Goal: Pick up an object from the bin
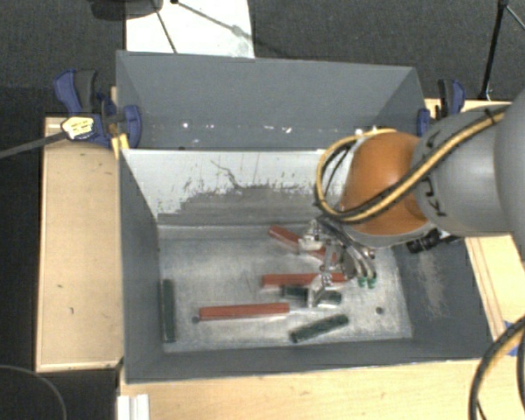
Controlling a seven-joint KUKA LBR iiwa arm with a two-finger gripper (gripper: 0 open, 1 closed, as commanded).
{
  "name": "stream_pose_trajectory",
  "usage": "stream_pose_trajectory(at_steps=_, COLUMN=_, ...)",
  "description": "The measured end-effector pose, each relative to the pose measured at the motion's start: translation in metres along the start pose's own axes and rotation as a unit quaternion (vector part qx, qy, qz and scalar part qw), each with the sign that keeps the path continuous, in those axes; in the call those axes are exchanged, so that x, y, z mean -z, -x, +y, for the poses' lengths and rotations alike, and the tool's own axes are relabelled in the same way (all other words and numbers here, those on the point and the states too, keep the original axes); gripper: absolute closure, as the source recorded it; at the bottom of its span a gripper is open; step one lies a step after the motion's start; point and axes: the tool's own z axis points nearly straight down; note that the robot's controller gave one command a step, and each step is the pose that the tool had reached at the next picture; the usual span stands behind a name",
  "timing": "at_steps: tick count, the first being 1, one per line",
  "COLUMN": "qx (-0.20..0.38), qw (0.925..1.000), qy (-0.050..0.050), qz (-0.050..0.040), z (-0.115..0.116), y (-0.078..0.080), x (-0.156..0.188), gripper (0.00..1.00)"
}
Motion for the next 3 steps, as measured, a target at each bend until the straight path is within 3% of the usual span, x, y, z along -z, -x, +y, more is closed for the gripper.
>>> stream_pose_trajectory(at_steps=1, qx=-0.001, qw=1.0, qy=0.0, qz=0.0009, z=-0.001, y=-0.002, x=0.004, gripper=0.0)
stream_pose_trajectory(at_steps=2, qx=-0.04, qw=0.9992, qy=0.0, qz=0.0051, z=-0.009, y=-0.019, x=0.01, gripper=0.0)
stream_pose_trajectory(at_steps=3, qx=-0.042, qw=0.9991, qy=-0.001, qz=0.0045, z=-0.014, y=-0.025, x=0.005, gripper=0.0)
